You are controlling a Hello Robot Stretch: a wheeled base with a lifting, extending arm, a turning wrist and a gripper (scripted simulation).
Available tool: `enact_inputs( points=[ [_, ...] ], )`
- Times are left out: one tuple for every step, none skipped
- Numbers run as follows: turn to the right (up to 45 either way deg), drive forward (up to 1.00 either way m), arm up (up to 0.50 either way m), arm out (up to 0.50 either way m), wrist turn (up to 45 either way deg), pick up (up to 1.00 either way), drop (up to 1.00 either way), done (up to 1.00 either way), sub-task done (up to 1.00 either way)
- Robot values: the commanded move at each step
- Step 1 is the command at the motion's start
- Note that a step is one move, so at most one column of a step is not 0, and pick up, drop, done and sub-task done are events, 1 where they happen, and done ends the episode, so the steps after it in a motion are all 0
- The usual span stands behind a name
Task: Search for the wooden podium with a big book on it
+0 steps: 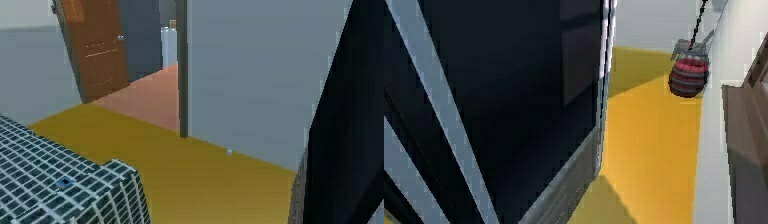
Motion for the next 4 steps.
enact_inputs(
  points=[
    [0.0,0.30,0.00,0.00,0.0,0.00,0.00,0.00,0.00],
    [27.0,0.00,0.00,0.00,0.0,0.00,0.00,0.00,0.00],
    [0.0,0.60,0.00,0.00,0.0,0.00,0.00,0.00,0.00],
    [-45.0,0.00,0.00,0.00,0.0,0.00,0.00,0.00,0.00]
  ],
)
